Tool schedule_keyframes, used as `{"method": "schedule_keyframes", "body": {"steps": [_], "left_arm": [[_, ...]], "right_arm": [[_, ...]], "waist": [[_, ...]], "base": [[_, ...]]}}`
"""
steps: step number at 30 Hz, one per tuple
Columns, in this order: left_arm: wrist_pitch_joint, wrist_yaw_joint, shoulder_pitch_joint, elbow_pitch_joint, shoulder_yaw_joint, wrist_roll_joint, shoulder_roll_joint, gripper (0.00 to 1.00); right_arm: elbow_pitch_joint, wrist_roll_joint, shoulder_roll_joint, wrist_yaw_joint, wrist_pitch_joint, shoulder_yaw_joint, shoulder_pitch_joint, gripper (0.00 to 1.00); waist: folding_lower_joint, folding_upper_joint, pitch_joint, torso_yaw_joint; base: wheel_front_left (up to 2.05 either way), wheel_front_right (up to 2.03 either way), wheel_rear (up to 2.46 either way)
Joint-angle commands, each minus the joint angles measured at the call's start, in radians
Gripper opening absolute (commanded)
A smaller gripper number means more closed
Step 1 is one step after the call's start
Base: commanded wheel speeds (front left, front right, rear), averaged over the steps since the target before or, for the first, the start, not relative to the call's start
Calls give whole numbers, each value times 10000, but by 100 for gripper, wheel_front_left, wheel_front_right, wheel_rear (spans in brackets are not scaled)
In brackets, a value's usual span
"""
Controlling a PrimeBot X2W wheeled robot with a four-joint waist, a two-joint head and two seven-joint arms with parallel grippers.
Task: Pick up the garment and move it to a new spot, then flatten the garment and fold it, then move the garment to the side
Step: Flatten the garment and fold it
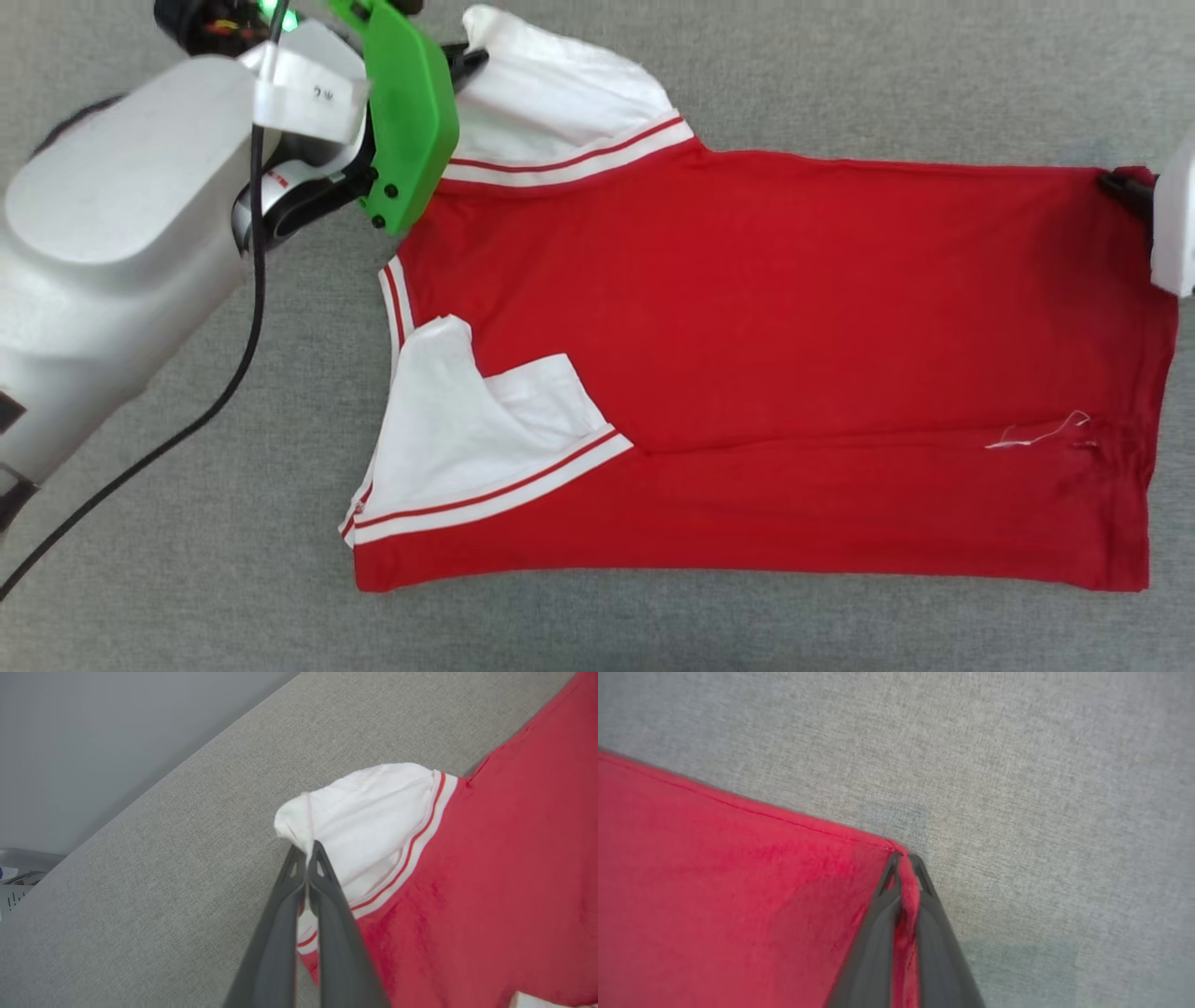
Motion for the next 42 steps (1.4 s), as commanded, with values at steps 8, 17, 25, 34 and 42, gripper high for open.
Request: {"method": "schedule_keyframes", "body": {"steps": [8, 17, 25, 34, 42], "left_arm": [[-427, -25, 1223, -347, 27, -2, 375, 0], [-1045, 279, 2858, -1166, 27, 11, 980, 0], [-1269, 968, 4794, -2163, 27, -54, 1521, 0], [-1272, 1408, 6752, -2540, 27, -203, 1564, 0], [-1355, 1371, 7374, -1625, 27, -185, 1144, 0]], "right_arm": [[-793, 256, -419, -9, -1769, 335, 1084, 0], [-1618, 440, -857, -9, -3000, 222, 2830, 0], [-2441, 396, -1040, -9, -3460, -222, 4647, 0], [-3119, 358, -763, -9, -3339, -978, 6674, 0], [-3000, 128, -245, -9, -3058, -1302, 7439, 0]], "waist": [[0, 0, -1314, -53], [0, 0, -2140, 23], [0, 0, -2685, 3], [0, 0, -2872, 57], [0, 0, -2692, 60]], "base": [[0, 0, 0], [0, 0, 0], [0, 0, 0], [0, 0, 0], [0, 0, 0]]}}
